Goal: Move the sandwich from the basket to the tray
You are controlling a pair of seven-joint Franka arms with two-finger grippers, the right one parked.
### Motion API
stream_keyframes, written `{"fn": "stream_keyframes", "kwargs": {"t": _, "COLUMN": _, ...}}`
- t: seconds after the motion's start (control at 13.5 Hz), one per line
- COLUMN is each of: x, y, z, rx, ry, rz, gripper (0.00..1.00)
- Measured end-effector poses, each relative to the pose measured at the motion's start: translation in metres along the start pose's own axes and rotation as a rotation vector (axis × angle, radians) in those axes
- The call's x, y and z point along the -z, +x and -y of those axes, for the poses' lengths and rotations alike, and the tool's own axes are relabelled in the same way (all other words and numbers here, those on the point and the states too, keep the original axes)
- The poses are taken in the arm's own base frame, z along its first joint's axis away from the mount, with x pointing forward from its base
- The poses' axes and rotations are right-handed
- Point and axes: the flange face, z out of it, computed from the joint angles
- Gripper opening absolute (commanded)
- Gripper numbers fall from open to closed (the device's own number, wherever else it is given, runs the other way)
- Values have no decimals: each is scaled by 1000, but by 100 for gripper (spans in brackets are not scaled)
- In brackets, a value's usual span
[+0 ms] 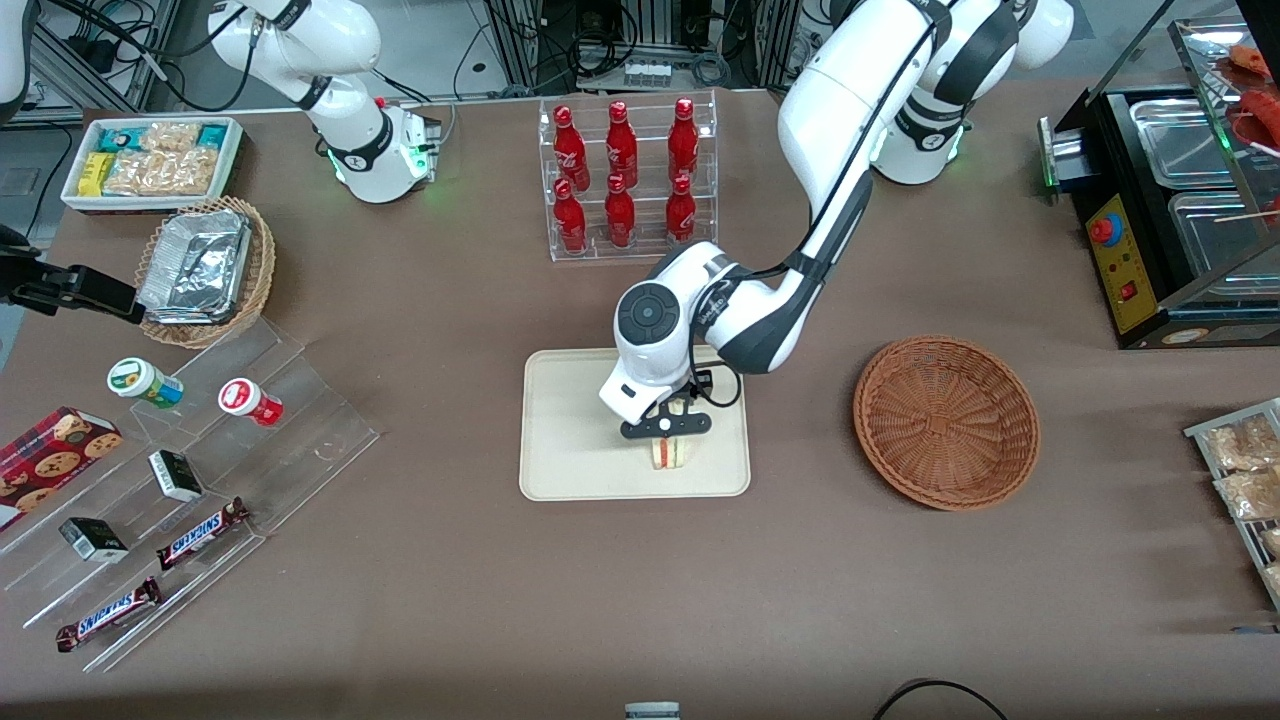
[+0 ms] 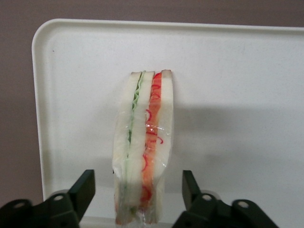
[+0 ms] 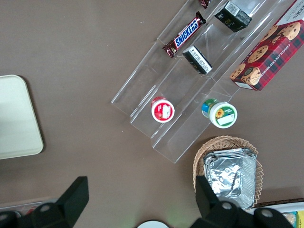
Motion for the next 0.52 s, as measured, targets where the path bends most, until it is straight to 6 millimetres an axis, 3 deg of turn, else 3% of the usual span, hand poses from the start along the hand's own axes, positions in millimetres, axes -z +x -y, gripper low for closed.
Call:
{"fn": "stream_keyframes", "kwargs": {"t": 0.15, "x": 17, "y": 2, "z": 1, "rx": 4, "ry": 5, "rz": 0, "gripper": 100}}
{"fn": "stream_keyframes", "kwargs": {"t": 0.52, "x": 103, "y": 6, "z": 31, "rx": 41, "ry": 44, "rz": 6, "gripper": 100}}
